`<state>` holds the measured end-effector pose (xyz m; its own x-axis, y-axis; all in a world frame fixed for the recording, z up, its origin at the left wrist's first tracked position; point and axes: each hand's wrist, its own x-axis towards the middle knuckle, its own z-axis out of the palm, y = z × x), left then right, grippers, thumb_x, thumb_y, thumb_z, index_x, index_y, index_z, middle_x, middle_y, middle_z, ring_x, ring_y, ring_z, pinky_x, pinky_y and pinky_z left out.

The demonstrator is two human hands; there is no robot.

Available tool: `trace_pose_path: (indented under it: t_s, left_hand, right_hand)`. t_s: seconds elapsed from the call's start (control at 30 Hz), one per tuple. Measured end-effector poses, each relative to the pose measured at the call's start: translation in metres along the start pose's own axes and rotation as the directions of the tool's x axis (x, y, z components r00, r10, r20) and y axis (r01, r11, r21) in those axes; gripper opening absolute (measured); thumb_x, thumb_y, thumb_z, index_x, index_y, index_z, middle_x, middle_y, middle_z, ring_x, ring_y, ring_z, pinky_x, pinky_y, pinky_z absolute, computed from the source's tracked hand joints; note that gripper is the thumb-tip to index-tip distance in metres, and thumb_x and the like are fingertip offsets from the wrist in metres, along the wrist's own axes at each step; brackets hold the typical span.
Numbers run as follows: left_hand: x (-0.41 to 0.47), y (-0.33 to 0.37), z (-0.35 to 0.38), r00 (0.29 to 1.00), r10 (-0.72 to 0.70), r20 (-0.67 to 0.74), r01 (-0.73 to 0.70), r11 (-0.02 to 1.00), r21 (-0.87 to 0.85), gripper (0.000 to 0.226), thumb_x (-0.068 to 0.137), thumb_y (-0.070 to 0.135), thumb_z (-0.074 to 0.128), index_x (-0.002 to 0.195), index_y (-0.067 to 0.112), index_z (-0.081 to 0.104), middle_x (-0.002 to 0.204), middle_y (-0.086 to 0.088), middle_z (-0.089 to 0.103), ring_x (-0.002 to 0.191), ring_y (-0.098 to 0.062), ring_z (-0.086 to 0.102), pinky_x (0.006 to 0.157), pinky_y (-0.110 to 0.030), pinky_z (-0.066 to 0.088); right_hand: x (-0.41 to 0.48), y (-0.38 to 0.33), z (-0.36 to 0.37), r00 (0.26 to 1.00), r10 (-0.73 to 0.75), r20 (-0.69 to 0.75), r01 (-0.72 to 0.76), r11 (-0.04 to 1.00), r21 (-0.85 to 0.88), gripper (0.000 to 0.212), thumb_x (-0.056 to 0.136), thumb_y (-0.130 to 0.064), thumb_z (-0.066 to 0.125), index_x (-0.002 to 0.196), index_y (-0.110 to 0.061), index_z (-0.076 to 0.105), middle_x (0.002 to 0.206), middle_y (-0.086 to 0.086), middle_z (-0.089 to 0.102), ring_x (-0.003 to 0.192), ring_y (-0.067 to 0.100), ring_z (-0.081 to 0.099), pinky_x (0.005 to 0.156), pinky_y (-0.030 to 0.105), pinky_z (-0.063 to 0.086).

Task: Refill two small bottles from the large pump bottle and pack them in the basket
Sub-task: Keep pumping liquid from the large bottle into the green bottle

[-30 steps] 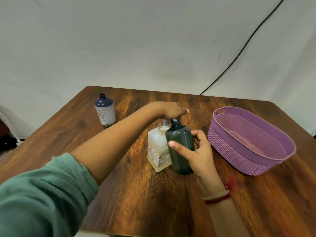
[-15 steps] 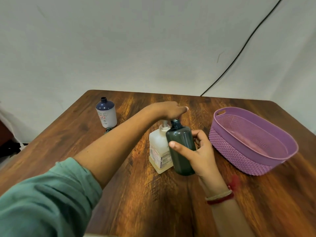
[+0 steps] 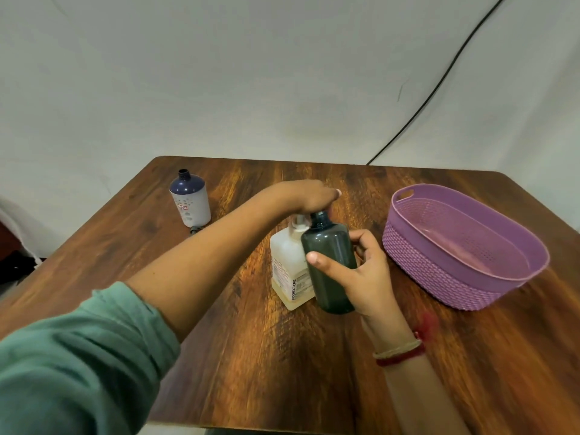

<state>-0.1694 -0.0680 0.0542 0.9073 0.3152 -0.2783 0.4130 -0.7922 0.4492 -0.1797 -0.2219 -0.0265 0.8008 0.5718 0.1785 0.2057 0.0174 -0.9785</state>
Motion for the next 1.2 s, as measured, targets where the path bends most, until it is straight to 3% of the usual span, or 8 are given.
trace_pose_path:
  t_s: [0.13,0.23,0.37,0.5,0.67,0.93,1.13,1.2]
  left_hand:
    - [-0.002,-0.001,0.007,0.999,-0.043,0.031,0.043,0.999,0.003,0.050,0.105,0.028,0.018,0.115,0.001,0.060,0.122,-0.016,0.059,0.111,-0.030,0.054,0.096,-0.037,0.038]
    - [-0.003,0.006,-0.001,0.996,-0.064,0.061,0.063,0.998,0.012,0.048,0.105,0.030,0.020,0.123,0.002,0.054,0.129,-0.015,0.054,0.117,-0.029,0.052,0.095,-0.034,0.036]
    - [0.000,0.005,-0.003,0.999,-0.038,0.032,0.037,0.999,0.015,0.051,0.104,0.035,0.021,0.118,0.003,0.058,0.126,-0.015,0.057,0.113,-0.027,0.053,0.095,-0.034,0.036]
    - [-0.002,0.001,0.006,0.995,-0.081,0.056,0.080,0.997,0.011,0.045,0.105,0.021,0.022,0.119,0.002,0.060,0.125,-0.015,0.058,0.114,-0.029,0.054,0.096,-0.035,0.038]
    - [-0.006,0.006,-0.003,0.996,-0.061,0.067,0.061,0.998,-0.003,0.052,0.104,0.036,0.022,0.121,0.003,0.057,0.131,-0.014,0.055,0.118,-0.027,0.051,0.097,-0.035,0.035]
    - [-0.006,0.006,0.006,0.992,-0.109,0.064,0.107,0.994,0.029,0.043,0.105,0.019,0.021,0.124,0.001,0.055,0.128,-0.015,0.056,0.115,-0.029,0.054,0.096,-0.033,0.039]
    - [-0.002,0.006,-0.007,0.994,-0.080,0.071,0.077,0.996,0.044,0.054,0.102,0.043,0.025,0.127,0.005,0.053,0.133,-0.016,0.052,0.117,-0.031,0.053,0.102,-0.042,0.040]
    - [-0.001,0.004,-0.006,0.997,-0.052,0.059,0.049,0.997,0.051,0.053,0.103,0.041,0.024,0.124,0.004,0.056,0.134,-0.016,0.052,0.118,-0.028,0.051,0.103,-0.039,0.036]
  right_hand:
    - [-0.001,0.004,0.001,1.000,0.021,0.010,-0.021,1.000,-0.002,0.066,0.037,-0.056,0.082,0.090,-0.027,0.054,0.094,-0.009,0.064,0.083,-0.003,0.062,0.065,0.014,0.047]
    - [0.000,0.001,-0.001,1.000,0.012,0.008,-0.012,1.000,0.004,0.067,0.040,-0.052,0.088,0.092,-0.026,0.055,0.095,-0.009,0.064,0.083,-0.004,0.061,0.067,0.017,0.047]
    - [0.002,-0.001,-0.001,1.000,0.000,-0.012,0.000,1.000,-0.001,0.066,0.037,-0.058,0.078,0.090,-0.027,0.055,0.094,-0.009,0.065,0.083,-0.003,0.062,0.067,0.015,0.048]
    - [-0.001,0.003,-0.001,1.000,0.005,-0.002,-0.005,1.000,-0.017,0.066,0.037,-0.055,0.086,0.088,-0.027,0.055,0.093,-0.009,0.065,0.081,-0.005,0.061,0.065,0.015,0.048]
    - [-0.003,-0.005,-0.002,1.000,-0.003,-0.013,0.003,1.000,0.016,0.065,0.043,-0.047,0.090,0.093,-0.023,0.055,0.094,-0.009,0.063,0.080,-0.011,0.059,0.061,0.007,0.046]
    - [-0.005,-0.002,-0.002,1.000,0.015,0.006,-0.015,1.000,0.000,0.059,0.043,-0.044,0.085,0.090,-0.027,0.054,0.096,-0.010,0.062,0.082,-0.006,0.059,0.062,0.007,0.046]
    - [-0.001,-0.012,-0.007,1.000,0.002,0.023,-0.002,1.000,0.009,0.059,0.044,-0.046,0.080,0.093,-0.024,0.055,0.096,-0.009,0.063,0.081,-0.007,0.060,0.062,0.009,0.047]
    - [0.002,-0.012,-0.009,0.999,-0.003,0.046,0.003,1.000,-0.005,0.060,0.045,-0.045,0.082,0.094,-0.022,0.055,0.094,-0.010,0.063,0.081,-0.008,0.060,0.062,0.010,0.047]
